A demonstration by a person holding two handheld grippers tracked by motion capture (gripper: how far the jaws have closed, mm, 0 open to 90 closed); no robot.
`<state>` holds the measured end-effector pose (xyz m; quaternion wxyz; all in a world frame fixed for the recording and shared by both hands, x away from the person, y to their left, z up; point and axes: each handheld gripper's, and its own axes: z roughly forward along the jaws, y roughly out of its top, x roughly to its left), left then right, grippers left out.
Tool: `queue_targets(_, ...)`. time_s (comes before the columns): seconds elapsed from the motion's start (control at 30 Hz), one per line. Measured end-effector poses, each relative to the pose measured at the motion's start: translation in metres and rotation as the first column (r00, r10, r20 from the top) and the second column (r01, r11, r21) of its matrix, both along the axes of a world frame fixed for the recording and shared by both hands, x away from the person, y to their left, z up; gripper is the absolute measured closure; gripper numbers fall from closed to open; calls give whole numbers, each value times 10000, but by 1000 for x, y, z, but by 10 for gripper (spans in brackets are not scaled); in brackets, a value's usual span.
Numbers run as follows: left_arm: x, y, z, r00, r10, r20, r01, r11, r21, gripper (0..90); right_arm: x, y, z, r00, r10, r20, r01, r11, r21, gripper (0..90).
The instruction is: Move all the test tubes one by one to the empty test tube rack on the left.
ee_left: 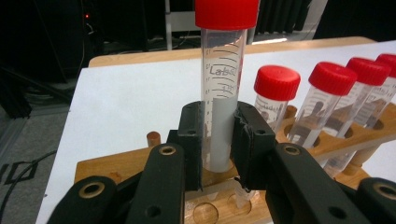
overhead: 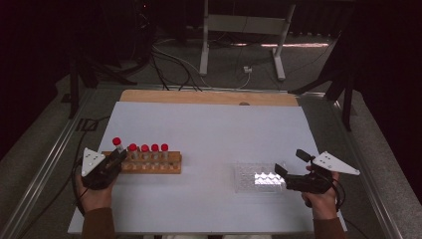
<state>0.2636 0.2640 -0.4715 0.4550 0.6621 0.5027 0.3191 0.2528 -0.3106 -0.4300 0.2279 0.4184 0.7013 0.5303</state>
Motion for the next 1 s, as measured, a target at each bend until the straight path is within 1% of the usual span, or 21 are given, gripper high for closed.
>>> queue_targets(0.27, 1, -2, -2, 9998, -13, -183, 16, 9998, 190, 752, 0, -1, 0, 10000, -9, 20, 9, 10000, 53, 7)
queue_targets(0.6, 1, -1, -5, 9995, 4, -311, 0, 9999, 137, 742, 0, -3, 1, 10000, -54, 30, 54, 9999, 100, 7)
queue_targets(1.0, -1, -2, -7, 9995, -76, -296, 78, 9999, 84, 738, -1, -5, 1, 9999, -113, 60, 112, 9998, 179, 7)
